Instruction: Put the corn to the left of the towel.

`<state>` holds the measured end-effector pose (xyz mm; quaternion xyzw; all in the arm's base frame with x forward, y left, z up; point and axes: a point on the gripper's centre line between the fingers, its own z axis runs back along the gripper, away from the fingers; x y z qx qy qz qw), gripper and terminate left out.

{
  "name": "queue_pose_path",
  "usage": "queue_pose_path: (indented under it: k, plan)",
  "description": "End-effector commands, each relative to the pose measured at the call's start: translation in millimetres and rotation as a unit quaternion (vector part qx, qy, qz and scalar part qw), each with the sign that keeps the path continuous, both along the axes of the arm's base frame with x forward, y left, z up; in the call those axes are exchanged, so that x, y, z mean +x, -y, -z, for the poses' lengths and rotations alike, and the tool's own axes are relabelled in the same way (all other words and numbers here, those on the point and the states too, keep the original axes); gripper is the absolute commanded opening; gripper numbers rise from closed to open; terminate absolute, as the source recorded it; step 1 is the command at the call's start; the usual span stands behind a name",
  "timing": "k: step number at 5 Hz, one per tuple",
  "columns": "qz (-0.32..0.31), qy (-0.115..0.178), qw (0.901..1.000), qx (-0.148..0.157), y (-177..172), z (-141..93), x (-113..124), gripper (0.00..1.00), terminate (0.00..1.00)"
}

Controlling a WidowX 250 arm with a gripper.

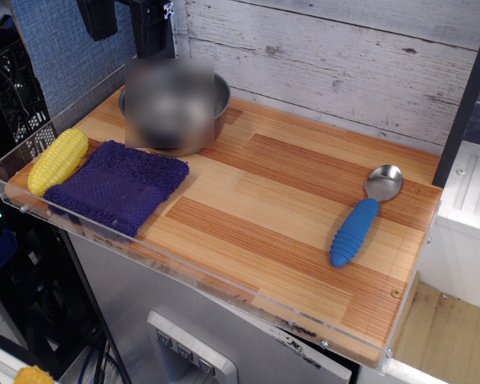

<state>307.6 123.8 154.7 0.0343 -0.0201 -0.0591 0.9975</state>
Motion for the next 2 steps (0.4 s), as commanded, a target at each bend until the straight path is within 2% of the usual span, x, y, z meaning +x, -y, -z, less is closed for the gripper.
queue_pose_path:
  k: [1,2]
  plan:
    - [-0.001,0.038,0.9991,0.016,-2.8,-26.7,-7.1,1.0,0.0]
    - [-0.001,0.038,0.9991,0.016,-2.8,-26.7,-7.1,1.0,1.0]
